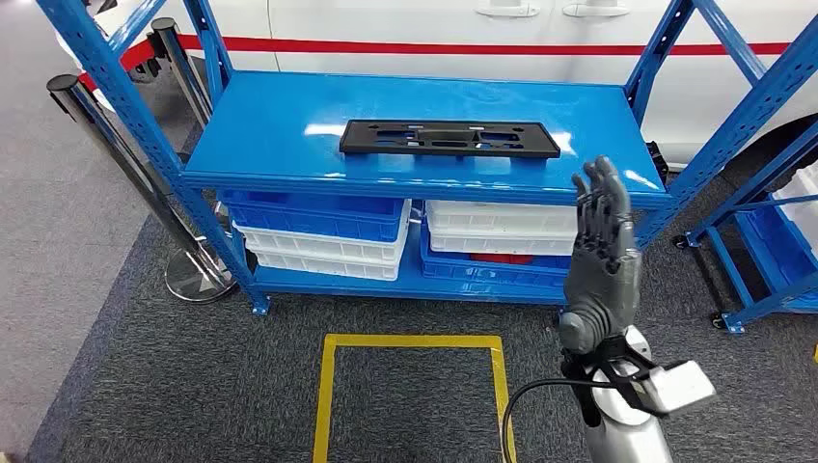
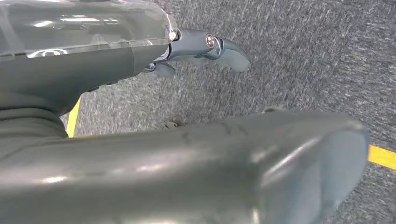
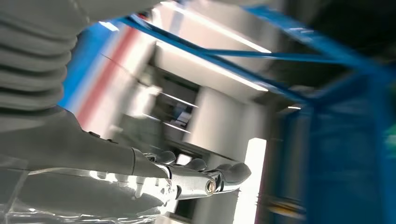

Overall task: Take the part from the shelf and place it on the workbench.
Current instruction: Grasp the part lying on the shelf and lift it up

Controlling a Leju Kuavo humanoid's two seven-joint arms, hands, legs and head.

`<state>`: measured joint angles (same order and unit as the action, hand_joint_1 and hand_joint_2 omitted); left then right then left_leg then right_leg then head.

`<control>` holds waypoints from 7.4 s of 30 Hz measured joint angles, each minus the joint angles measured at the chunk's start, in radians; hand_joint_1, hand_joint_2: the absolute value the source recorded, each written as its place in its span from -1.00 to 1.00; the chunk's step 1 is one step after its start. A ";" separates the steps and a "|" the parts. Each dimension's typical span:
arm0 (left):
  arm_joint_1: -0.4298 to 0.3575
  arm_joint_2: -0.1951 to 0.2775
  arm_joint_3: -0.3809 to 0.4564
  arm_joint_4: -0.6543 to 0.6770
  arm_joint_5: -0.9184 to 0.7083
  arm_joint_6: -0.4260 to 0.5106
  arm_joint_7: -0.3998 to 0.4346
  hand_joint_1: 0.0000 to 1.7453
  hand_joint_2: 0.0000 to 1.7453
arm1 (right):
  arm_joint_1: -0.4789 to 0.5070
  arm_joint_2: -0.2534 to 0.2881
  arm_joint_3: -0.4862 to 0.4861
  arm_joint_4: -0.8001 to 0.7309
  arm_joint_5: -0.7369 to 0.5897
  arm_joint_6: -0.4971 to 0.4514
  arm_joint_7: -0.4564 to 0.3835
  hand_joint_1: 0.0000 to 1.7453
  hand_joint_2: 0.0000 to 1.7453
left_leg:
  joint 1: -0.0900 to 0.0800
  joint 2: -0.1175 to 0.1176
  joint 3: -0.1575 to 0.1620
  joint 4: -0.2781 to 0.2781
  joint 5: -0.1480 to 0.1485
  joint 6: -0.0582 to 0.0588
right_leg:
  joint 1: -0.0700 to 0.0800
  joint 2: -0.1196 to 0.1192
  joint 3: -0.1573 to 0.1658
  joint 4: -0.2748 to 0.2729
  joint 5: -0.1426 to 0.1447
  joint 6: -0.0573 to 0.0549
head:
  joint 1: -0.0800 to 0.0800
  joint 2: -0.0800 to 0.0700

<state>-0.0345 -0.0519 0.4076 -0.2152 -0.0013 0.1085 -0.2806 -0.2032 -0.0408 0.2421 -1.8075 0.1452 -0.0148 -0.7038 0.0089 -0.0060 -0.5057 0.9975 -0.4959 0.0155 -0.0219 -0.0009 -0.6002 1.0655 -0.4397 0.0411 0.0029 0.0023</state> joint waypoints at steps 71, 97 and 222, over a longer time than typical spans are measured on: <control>0.010 -0.003 0.092 0.010 -0.069 0.020 0.071 -1.00 -1.00 | 0.112 -0.015 0.077 0.060 0.001 0.144 0.035 -1.00 -1.00 | -0.008 -0.003 0.020 0.176 -0.116 -0.020 | 0.037 0.011 0.001 -0.074 0.027 -0.089 | -0.026 0.000; 0.013 0.003 0.091 0.012 -0.114 0.031 0.031 -1.00 -1.00 | 0.143 -0.014 0.046 0.085 -0.049 0.148 0.006 -1.00 -1.00 | 0.002 0.001 -0.048 0.011 0.024 -0.017 | 0.020 0.005 0.016 -0.054 -0.012 -0.035 | -0.015 0.000; 0.010 -0.026 0.148 0.013 -0.306 0.050 0.106 -1.00 -1.00 | -0.121 0.015 0.467 0.785 1.420 -0.447 0.737 0.76 1.00 | 0.002 0.003 -0.057 0.038 0.010 -0.029 | 0.012 0.002 0.034 -0.069 -0.011 -0.053 | -0.017 0.000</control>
<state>-0.0249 -0.0776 0.5558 -0.2026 -0.3073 0.1587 -0.1748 -0.3239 -0.0256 0.7093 -1.0227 1.5655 -0.4618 0.0333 0.0107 -0.0031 -0.5626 1.0357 -0.4856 -0.0134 -0.0094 0.0012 -0.5658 0.9969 -0.4510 -0.0122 -0.0137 0.0025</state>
